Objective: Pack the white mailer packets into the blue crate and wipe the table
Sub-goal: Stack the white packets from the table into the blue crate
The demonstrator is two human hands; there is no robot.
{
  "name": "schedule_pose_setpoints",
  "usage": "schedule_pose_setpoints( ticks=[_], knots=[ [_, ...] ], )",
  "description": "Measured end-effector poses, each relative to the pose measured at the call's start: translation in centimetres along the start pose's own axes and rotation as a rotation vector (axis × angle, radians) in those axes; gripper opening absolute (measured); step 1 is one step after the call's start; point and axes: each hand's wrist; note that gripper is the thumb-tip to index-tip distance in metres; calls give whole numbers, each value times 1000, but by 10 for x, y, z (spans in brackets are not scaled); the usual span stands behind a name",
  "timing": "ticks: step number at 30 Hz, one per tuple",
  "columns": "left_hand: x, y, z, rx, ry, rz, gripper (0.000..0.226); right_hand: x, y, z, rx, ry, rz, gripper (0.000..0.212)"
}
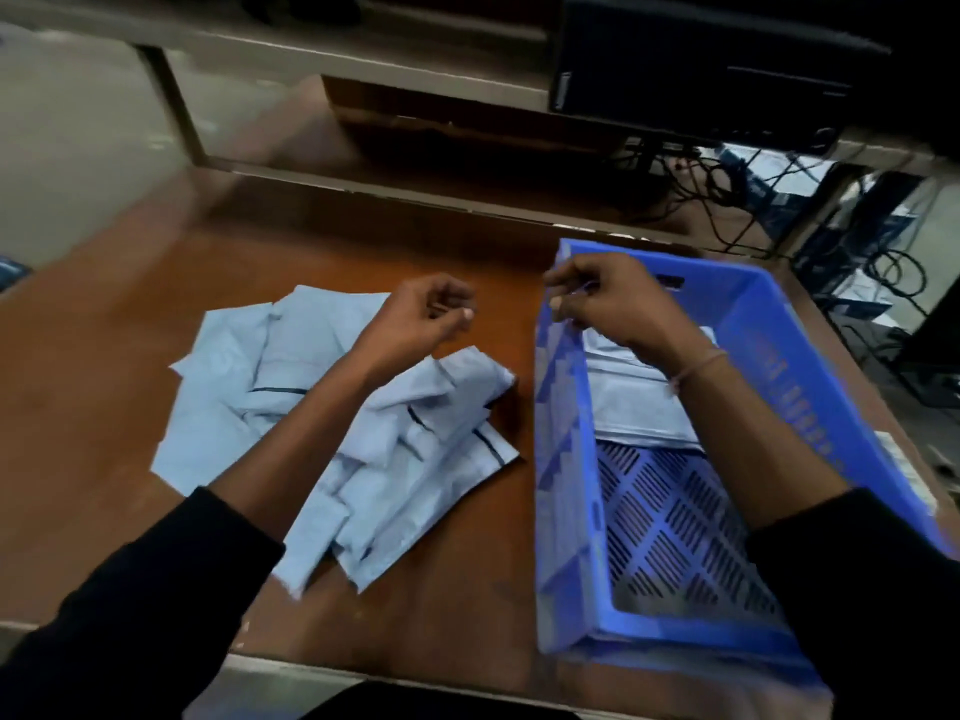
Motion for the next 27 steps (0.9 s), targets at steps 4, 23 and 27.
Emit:
schedule_pose_setpoints(
  ticks=[4,23,27],
  knots=[
    [30,17,40,-122,36,97,23,29,-41,-60,216,-4,-88,18],
    [82,44,115,-266,143,361,30,27,-112,-157,238,-293,-586,4],
    [71,35,107,-163,194,362,53,39,-103,-147,194,-542,-537,19]
  ],
)
Point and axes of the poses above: each hand's wrist, its own y-axis away from the middle knuckle, its own z-axis out of the back of the hand, x = y × z, and after that the axes turned 8 degrees about x, right-handed
